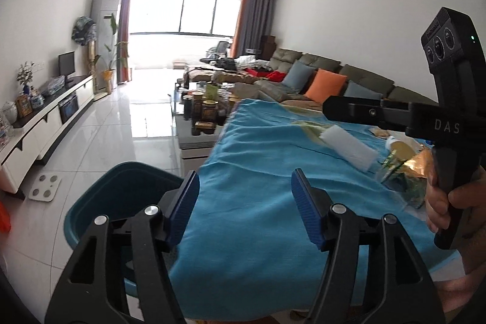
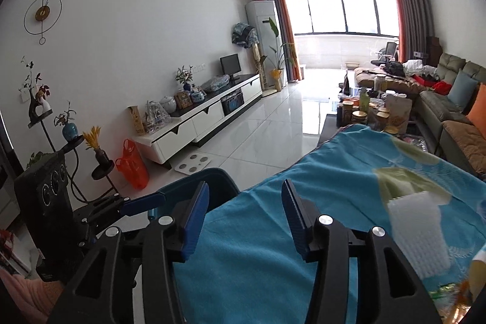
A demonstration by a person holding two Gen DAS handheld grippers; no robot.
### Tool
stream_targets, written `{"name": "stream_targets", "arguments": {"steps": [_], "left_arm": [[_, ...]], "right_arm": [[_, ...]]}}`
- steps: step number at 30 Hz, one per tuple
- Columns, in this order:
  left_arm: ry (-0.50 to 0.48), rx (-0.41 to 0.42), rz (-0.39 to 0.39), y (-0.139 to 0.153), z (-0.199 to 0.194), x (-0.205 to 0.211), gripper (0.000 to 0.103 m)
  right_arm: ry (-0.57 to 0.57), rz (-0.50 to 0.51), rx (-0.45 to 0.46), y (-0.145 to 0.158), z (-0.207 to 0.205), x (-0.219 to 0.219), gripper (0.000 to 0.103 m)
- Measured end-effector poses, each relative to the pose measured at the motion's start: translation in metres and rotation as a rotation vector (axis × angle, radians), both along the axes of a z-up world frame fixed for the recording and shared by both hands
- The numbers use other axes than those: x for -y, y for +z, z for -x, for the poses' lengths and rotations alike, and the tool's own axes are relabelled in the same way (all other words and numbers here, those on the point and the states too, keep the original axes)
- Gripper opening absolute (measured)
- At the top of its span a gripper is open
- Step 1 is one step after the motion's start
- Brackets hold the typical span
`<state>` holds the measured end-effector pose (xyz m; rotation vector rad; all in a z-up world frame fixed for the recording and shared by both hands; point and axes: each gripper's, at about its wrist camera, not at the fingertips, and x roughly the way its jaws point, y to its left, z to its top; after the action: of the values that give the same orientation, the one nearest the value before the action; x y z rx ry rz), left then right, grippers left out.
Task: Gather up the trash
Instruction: 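Grasp the green wrapper with the left tool while the right tool grasps gold foil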
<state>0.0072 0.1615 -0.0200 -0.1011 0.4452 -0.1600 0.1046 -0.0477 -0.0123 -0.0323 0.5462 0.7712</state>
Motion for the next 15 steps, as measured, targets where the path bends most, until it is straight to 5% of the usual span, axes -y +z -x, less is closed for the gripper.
{"name": "stream_targets", "arguments": {"steps": [15], "left_arm": [[-0.451, -0.073, 0.042, -0.02, 0.002, 0.15, 0.062]], "right_arm": [[-0.404, 0.002, 0.034, 0.002, 0.039, 0.175, 0.048]]}}
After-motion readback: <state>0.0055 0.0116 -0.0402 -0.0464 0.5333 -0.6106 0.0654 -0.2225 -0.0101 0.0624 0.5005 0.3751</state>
